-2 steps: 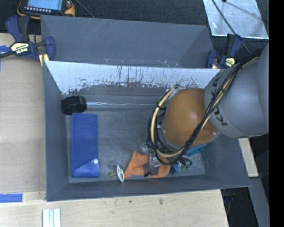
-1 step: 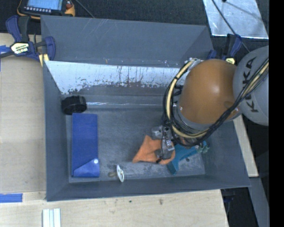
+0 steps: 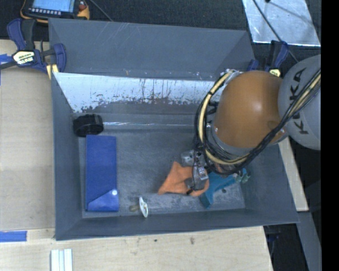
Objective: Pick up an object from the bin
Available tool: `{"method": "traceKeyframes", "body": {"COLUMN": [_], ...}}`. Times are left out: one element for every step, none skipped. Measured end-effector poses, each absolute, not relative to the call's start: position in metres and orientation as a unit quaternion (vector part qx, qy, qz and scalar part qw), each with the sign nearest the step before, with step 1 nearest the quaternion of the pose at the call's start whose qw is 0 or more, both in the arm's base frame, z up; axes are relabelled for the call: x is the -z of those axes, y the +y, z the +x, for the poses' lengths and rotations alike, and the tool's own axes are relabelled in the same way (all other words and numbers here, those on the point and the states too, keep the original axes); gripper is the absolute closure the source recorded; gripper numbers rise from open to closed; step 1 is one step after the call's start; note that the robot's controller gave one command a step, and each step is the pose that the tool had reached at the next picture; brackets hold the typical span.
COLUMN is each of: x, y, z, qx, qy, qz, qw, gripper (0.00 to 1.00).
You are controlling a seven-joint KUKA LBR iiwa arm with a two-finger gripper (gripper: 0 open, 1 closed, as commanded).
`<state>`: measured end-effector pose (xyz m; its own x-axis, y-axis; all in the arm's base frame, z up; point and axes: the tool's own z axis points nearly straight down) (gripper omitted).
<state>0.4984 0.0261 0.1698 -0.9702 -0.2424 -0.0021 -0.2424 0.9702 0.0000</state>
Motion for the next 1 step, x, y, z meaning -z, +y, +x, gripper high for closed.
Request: {"method": "traceKeyframes", "body": {"x": [-0.2139], "y": [0.0344], "z": [0.4991], "qx": [0.000], "qy": [0.993], "qz": [-0.116], "qw": [-0.002], "gripper": [1.00]}}
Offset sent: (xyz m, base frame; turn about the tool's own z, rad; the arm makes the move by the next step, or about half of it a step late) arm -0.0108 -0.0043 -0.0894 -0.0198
